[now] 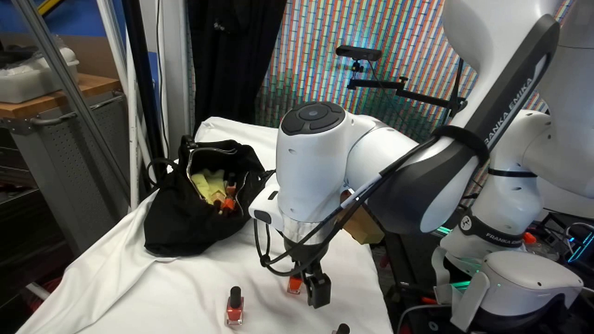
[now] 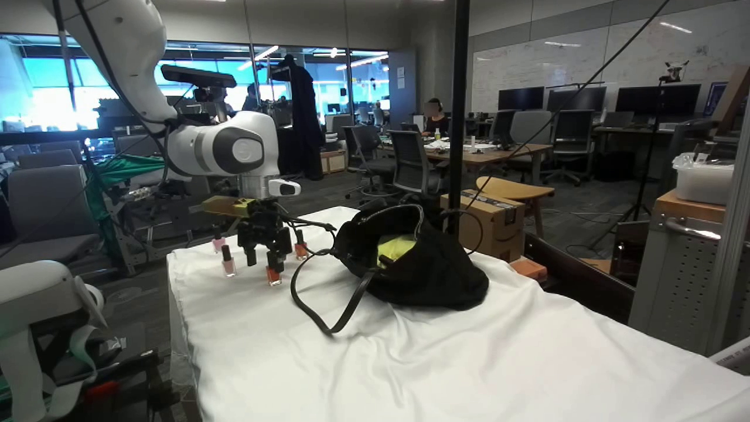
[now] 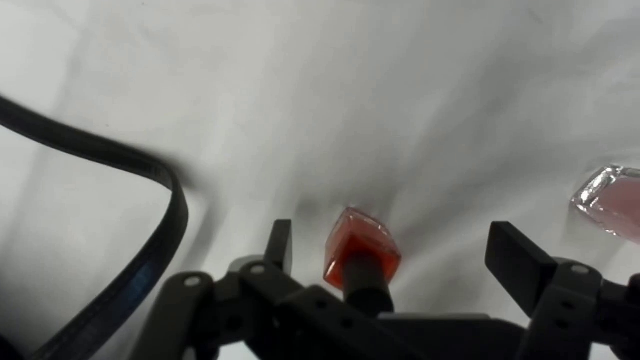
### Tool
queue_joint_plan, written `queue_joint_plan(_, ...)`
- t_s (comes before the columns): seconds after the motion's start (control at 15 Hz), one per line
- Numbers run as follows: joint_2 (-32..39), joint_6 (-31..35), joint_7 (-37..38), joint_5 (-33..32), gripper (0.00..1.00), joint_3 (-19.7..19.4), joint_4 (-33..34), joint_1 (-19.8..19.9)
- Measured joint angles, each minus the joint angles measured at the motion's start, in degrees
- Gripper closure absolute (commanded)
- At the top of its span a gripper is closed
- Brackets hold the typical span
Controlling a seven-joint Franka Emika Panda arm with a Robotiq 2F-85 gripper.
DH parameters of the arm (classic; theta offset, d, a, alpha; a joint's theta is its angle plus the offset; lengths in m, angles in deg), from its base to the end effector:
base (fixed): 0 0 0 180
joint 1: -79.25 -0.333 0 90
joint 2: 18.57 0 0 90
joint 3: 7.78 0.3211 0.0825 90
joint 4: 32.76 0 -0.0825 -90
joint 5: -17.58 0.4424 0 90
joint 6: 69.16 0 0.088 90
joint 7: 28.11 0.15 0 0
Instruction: Pick up the nail polish and put them in the bag
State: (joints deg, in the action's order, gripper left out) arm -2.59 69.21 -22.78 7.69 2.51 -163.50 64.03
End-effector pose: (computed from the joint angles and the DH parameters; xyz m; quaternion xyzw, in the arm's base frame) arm 0.4927 0.2353 0.1358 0.9679 0.2399 -0.0589 0.0452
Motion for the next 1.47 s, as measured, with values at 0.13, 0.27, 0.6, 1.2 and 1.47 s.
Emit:
queue_joint_plan(0.13,0.0,0.2,0.0,0.2,0.0,0.0,-0.3,0.0)
queue_joint_plan(0.27,0.0,0.5,0.1,0.6,0.0,0.0,-0.4,0.1)
queue_joint_plan(0.6,0.0,3.0,1.2,3.3,0.0,0.0,-1.1,0.3)
queue_joint_plan(1.2,0.0,8.5,6.8,3.8,0.0,-0.9,-3.2,0.3)
queue_joint_plan(1.47,0.0,10.0,8.6,3.3,0.0,-2.0,-3.9,0.3)
